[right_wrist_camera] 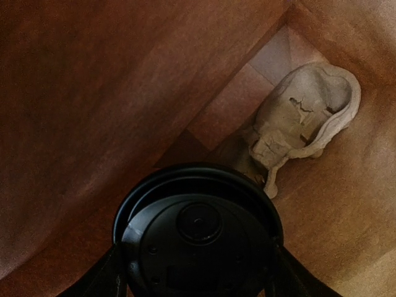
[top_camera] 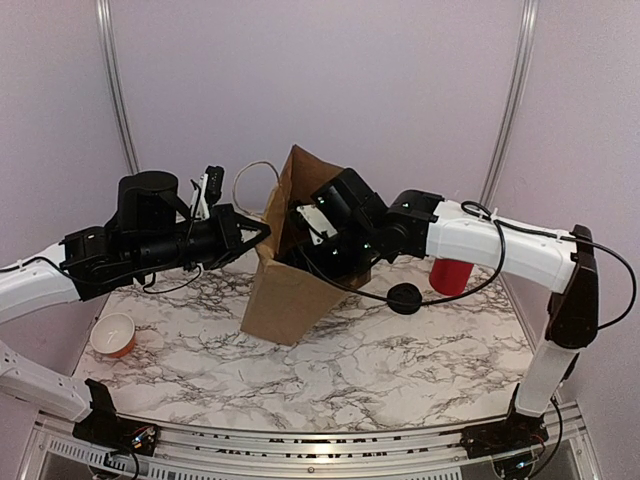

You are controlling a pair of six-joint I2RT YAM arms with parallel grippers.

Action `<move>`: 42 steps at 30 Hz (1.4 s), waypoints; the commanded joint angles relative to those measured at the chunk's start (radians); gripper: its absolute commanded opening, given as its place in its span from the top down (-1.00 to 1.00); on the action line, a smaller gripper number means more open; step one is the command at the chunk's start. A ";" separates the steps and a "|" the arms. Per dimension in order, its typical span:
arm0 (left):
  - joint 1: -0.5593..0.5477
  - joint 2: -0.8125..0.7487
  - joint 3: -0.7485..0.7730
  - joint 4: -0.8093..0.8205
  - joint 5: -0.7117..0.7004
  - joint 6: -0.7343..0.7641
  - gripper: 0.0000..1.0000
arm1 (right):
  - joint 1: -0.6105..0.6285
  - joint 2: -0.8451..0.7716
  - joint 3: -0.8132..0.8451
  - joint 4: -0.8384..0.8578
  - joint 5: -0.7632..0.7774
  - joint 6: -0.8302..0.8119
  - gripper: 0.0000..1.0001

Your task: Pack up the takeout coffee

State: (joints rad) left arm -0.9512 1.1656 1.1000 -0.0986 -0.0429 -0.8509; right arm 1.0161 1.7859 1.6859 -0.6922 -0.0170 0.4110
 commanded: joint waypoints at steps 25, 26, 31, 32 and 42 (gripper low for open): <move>-0.005 -0.074 -0.094 0.204 -0.046 -0.037 1.00 | 0.001 0.021 -0.033 0.013 -0.032 0.018 0.02; -0.005 -0.073 -0.094 0.207 -0.044 -0.039 1.00 | 0.001 0.024 -0.032 0.013 -0.033 0.018 0.02; -0.004 -0.071 -0.095 0.214 -0.031 -0.043 1.00 | 0.005 0.043 -0.014 0.006 -0.034 0.017 -0.02; -0.004 -0.071 -0.098 0.216 -0.027 -0.044 1.00 | 0.007 0.048 -0.009 0.003 -0.030 0.016 -0.02; -0.004 -0.082 -0.161 0.294 -0.002 -0.111 1.00 | 0.009 0.153 0.115 -0.052 -0.027 0.011 -0.04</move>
State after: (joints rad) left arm -0.9558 1.1252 0.9550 0.0872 -0.0463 -0.9352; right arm 1.0172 1.8858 1.7271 -0.6861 -0.0429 0.4194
